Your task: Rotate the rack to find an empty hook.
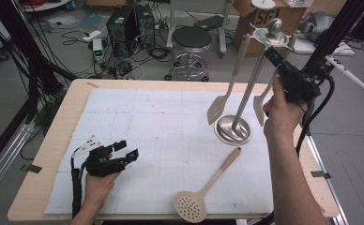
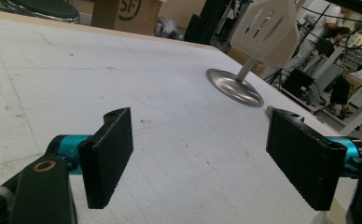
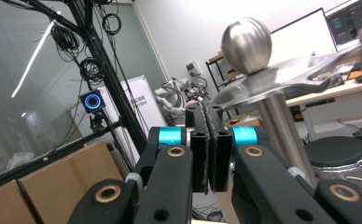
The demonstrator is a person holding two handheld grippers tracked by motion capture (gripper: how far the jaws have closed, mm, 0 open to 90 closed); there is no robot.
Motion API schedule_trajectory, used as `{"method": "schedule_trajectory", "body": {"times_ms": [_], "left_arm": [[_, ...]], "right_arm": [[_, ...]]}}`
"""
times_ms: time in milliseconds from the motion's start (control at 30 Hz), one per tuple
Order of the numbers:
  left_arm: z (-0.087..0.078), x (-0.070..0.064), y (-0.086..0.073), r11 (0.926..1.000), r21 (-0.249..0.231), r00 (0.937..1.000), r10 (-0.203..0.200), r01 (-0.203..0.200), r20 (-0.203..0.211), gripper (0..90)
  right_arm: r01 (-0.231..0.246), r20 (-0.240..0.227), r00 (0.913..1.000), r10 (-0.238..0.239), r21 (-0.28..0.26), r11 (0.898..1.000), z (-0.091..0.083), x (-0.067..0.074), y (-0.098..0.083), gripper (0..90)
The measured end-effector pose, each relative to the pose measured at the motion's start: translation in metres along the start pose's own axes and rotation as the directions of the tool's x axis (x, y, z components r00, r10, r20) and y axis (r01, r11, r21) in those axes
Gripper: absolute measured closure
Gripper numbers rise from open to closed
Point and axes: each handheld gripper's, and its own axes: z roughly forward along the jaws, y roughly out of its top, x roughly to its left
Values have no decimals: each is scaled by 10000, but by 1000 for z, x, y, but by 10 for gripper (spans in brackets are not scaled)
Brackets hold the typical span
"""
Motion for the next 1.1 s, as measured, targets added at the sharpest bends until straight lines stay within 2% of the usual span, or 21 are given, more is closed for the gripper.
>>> {"method": "schedule_trajectory", "body": {"times_ms": [100,167,300,367,633,800,900,1033,1100], "left_arm": [[-1,0,0,10000,38,10000,54,-54,-12,235],[-1,0,-1,9999,74,10000,75,-75,-8,235],[-2,0,0,10000,-1,10000,-20,20,4,235],[-3,1,0,9997,-107,9996,-226,227,165,235],[-5,1,1,9995,-203,9996,-246,248,116,235],[-4,1,0,9996,-132,9997,-237,238,78,235],[-4,1,0,9997,-105,9997,-222,223,108,235],[-4,2,0,9994,-145,9995,-308,309,73,235],[-4,2,0,9994,-167,9995,-309,310,86,235]], "right_arm": [[199,9,9998,-199,-12,9998,4,2,-2,898],[159,4,9999,-159,115,9998,7,3,-4,898],[295,144,9995,-297,135,9995,7,4,-5,898],[282,204,9994,-284,122,9995,5,0,-7,898],[-371,796,9961,387,-212,9991,-15,-27,-8,898],[-405,996,9940,461,-575,9975,-22,-35,0,898],[-380,980,9942,441,-634,9973,-22,-36,5,898],[-100,946,9954,162,-658,9978,-20,-34,8,898],[-144,918,9956,197,-580,9982,-20,-32,8,898]]}}
